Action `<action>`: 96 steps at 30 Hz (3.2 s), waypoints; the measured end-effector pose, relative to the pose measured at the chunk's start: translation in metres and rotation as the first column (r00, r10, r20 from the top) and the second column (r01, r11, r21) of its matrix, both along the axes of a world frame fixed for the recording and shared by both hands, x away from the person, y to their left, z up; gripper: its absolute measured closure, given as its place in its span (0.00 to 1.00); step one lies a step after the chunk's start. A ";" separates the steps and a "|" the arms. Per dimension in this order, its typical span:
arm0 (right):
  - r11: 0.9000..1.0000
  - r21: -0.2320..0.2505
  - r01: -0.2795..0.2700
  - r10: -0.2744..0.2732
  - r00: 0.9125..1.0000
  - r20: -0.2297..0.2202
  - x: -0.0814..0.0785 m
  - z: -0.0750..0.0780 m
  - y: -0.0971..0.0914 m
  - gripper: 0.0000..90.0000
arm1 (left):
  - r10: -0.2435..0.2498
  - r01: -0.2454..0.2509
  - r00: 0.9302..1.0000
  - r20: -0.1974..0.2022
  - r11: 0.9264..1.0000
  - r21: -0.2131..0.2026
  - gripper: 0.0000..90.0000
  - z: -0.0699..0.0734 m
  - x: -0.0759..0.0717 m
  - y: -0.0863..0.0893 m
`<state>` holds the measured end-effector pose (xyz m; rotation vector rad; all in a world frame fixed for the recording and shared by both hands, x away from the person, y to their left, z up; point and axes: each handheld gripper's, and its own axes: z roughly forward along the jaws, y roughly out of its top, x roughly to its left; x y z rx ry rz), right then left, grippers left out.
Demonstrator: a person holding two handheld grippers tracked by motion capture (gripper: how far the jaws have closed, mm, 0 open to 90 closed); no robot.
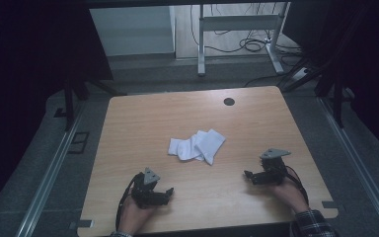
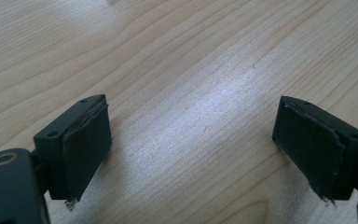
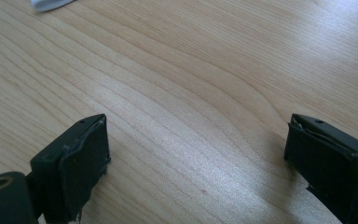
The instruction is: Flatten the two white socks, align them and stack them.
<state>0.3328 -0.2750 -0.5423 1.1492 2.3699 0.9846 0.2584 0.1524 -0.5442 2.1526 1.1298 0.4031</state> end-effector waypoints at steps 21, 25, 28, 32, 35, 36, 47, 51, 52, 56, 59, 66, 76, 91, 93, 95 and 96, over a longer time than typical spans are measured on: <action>0.999 0.009 -0.039 0.039 0.999 -0.006 0.004 0.009 0.004 0.10 | -0.002 0.002 1.000 0.000 1.000 -0.001 0.13 0.000 0.001 0.000; 0.999 0.020 -0.044 0.044 0.999 -0.010 0.006 0.010 0.006 0.10 | -0.001 0.001 1.000 0.000 1.000 -0.001 0.13 0.000 0.001 0.000; 0.999 0.028 -0.041 0.041 0.999 -0.011 0.007 0.011 0.007 0.10 | -0.001 0.001 1.000 0.000 1.000 0.000 0.13 0.000 0.001 -0.001; 0.998 0.043 -0.040 0.041 0.999 -0.013 0.009 0.014 0.009 0.11 | -0.001 0.001 1.000 0.001 1.000 0.000 0.13 0.000 0.001 -0.001; 0.998 0.046 -0.040 0.041 0.999 -0.020 0.010 0.015 0.010 0.11 | -0.001 0.001 1.000 0.001 1.000 -0.001 0.13 0.000 0.001 -0.001; 0.998 0.046 -0.040 0.041 0.999 -0.020 0.010 0.015 0.010 0.11 | -0.001 0.001 1.000 0.001 1.000 -0.001 0.13 0.000 0.001 -0.001; 0.998 0.035 -0.059 0.060 0.998 -0.021 0.016 0.020 0.024 0.10 | -0.001 0.001 1.000 0.000 1.000 -0.001 0.13 0.000 0.001 -0.001; 0.996 0.046 -0.073 0.074 0.997 -0.038 0.020 0.024 0.032 0.08 | -0.001 0.001 1.000 0.000 1.000 0.000 0.13 0.000 0.001 -0.001; 0.996 0.046 -0.073 0.074 0.997 -0.038 0.020 0.024 0.032 0.08 | -0.001 0.001 1.000 0.000 1.000 0.000 0.13 0.000 0.001 -0.001; 0.996 0.056 -0.074 0.077 0.995 -0.059 0.027 0.030 0.041 0.11 | -0.001 0.001 1.000 0.002 1.000 -0.002 0.13 0.000 0.001 -0.001; 0.995 0.069 -0.071 0.076 0.995 -0.069 0.031 0.034 0.044 0.16 | -0.001 0.001 1.000 0.002 1.000 -0.002 0.13 0.000 0.001 -0.001; 0.996 0.059 -0.060 0.063 0.997 -0.047 0.049 0.043 0.059 0.32 | -0.001 0.001 1.000 0.002 1.000 -0.002 0.13 0.000 0.001 -0.001; 0.996 0.006 -0.088 0.088 0.995 -0.039 0.070 0.044 0.077 0.54 | -0.001 0.001 1.000 0.002 1.000 -0.002 0.13 0.000 0.001 -0.001; 0.998 -0.017 -0.068 0.067 0.997 -0.036 0.111 0.039 0.098 0.66 | -0.001 0.001 1.000 0.002 1.000 -0.002 0.13 0.000 0.001 -0.001; 0.998 -0.021 -0.063 0.062 0.997 -0.036 0.116 0.036 0.101 0.64 | -0.001 0.001 1.000 0.002 1.000 -0.002 0.13 0.000 0.001 -0.001; 0.998 -0.015 -0.060 0.059 0.997 -0.048 0.120 0.030 0.103 0.62 | 0.000 0.000 1.000 0.003 1.000 -0.003 0.13 0.000 0.001 -0.001; 0.998 -0.017 -0.060 0.059 0.997 -0.053 0.121 0.028 0.104 0.61 | -0.001 0.001 1.000 0.002 1.000 -0.002 0.13 0.000 0.001 -0.001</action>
